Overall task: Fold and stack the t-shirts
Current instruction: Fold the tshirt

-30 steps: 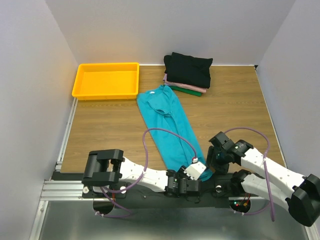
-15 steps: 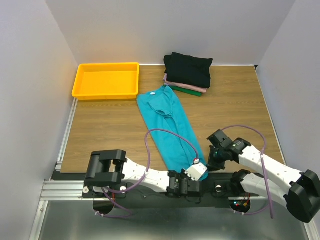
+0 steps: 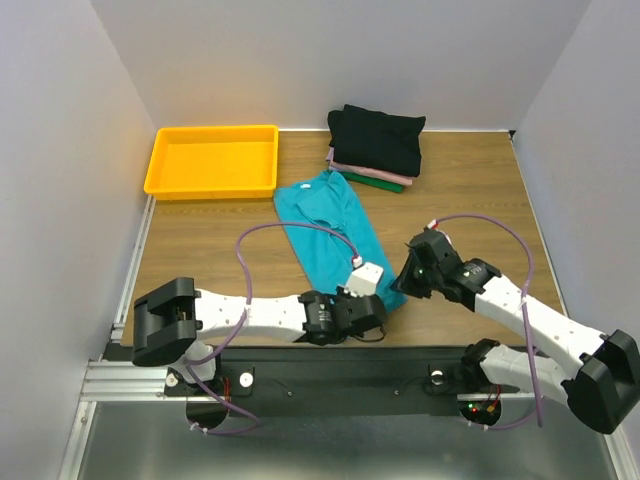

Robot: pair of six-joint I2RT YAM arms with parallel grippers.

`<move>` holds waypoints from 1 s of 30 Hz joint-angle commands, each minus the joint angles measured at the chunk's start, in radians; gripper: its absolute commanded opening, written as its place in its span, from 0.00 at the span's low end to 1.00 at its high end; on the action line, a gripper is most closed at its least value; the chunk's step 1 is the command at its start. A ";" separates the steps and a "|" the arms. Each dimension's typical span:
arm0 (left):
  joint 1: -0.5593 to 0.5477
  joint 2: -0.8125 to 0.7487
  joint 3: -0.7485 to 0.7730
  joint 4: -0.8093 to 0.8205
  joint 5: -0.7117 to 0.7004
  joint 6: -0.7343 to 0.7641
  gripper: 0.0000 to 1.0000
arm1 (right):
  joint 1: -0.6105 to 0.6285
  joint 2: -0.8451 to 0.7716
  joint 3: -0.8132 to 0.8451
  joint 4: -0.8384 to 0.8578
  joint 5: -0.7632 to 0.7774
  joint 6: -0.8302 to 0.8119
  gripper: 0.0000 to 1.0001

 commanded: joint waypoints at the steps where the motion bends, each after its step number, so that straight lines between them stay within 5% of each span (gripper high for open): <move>1: 0.055 -0.056 -0.008 -0.028 -0.084 0.018 0.00 | 0.003 0.043 0.061 0.247 0.134 0.020 0.07; 15: 0.383 -0.091 -0.022 0.091 -0.086 0.091 0.00 | 0.001 0.408 0.368 0.356 0.324 -0.107 0.07; 27: 0.550 0.004 0.015 0.165 0.006 0.137 0.00 | -0.052 0.675 0.552 0.367 0.267 -0.161 0.08; 30: 0.590 0.058 0.053 0.150 0.016 0.136 0.00 | -0.071 0.723 0.586 0.367 0.268 -0.163 0.18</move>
